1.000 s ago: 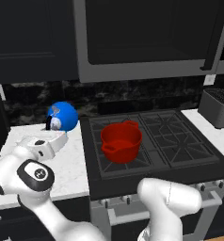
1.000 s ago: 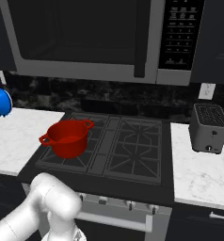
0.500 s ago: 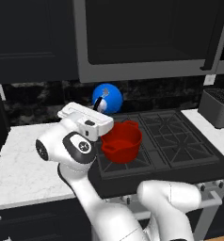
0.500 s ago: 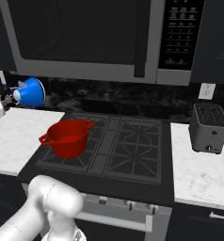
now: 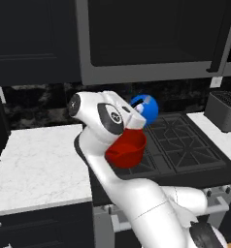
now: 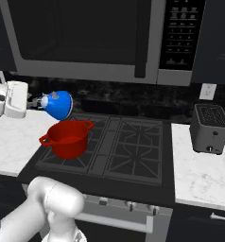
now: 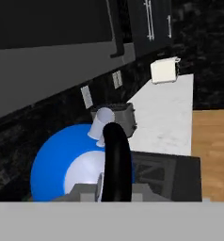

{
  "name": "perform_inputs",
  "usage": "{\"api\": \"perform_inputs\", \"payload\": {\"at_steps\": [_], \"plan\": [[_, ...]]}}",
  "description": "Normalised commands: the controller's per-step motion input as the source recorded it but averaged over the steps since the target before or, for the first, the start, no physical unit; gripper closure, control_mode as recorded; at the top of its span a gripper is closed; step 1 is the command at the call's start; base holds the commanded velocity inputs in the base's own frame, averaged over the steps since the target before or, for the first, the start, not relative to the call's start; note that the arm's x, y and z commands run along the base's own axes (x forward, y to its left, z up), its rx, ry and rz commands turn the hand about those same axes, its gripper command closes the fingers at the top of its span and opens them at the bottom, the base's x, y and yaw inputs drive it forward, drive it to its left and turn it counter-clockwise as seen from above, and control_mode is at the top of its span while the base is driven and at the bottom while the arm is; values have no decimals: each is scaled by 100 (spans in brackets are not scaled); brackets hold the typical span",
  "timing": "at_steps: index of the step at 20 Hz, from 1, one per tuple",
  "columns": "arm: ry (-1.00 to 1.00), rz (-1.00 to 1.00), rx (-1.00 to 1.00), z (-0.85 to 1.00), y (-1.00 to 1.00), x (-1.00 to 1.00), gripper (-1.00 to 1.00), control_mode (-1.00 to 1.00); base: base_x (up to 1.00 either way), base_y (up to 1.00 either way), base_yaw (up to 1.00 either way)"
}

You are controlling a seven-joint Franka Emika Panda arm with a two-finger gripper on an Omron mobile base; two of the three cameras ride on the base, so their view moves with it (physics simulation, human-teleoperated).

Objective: Pick the kettle from the counter and place it on a stove burner. Then turn the burner on.

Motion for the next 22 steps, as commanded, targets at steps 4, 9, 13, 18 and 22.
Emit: {"api": "perform_inputs", "payload": {"at_steps": [4,9,13,18,22], "plan": [[14,0,41,-62,-100,1,100,-100,0,0,0],[8,0,50,-20,-100,0,100,-100,0,0,0],[0,0,50,20,-100,0,100,-100,0,0,0],[0,8,33,4,-100,7,100,-100,0,0,0],[0,18,9,-46,-100,23,100,-100,0,0,0]]}}
